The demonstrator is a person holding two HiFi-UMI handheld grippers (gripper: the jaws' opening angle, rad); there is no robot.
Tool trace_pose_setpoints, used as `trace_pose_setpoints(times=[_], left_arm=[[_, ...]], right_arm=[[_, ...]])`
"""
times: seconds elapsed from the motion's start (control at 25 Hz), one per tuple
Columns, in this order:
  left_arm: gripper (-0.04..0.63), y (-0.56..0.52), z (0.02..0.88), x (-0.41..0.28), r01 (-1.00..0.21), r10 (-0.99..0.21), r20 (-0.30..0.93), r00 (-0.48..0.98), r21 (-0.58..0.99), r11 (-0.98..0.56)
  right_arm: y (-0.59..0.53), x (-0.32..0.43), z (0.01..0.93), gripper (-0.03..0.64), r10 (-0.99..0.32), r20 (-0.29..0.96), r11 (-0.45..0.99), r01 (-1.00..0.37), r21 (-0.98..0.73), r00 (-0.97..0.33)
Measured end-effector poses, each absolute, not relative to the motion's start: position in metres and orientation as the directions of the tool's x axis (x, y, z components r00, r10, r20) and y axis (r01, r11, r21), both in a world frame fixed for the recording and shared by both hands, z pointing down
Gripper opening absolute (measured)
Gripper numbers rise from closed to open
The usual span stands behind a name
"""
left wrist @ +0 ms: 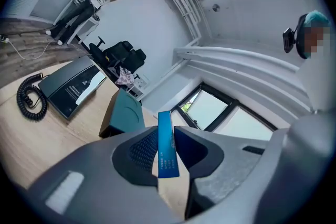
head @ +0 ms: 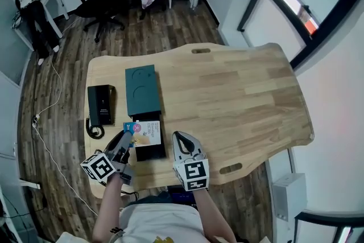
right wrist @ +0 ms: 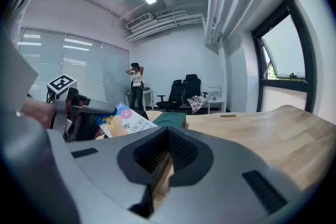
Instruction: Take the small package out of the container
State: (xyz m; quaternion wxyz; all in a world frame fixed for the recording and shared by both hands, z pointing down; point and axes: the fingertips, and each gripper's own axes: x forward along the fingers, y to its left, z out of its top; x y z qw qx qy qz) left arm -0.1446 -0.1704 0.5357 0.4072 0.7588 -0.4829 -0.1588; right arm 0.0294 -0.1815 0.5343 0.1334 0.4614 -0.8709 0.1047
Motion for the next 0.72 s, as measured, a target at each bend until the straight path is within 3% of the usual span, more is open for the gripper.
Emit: trace_pose_setpoints(times=[0.72], left_arm=[[0.097, -0.157, 0.477, -0.174, -0.465, -0.906, -0.048, 0.420, 0.846, -0.260]], right_arm=[[-0.183, 0.017, 0.474, 0.006, -0.836, 0.200, 0.522, -0.853, 0.001, -0.511]])
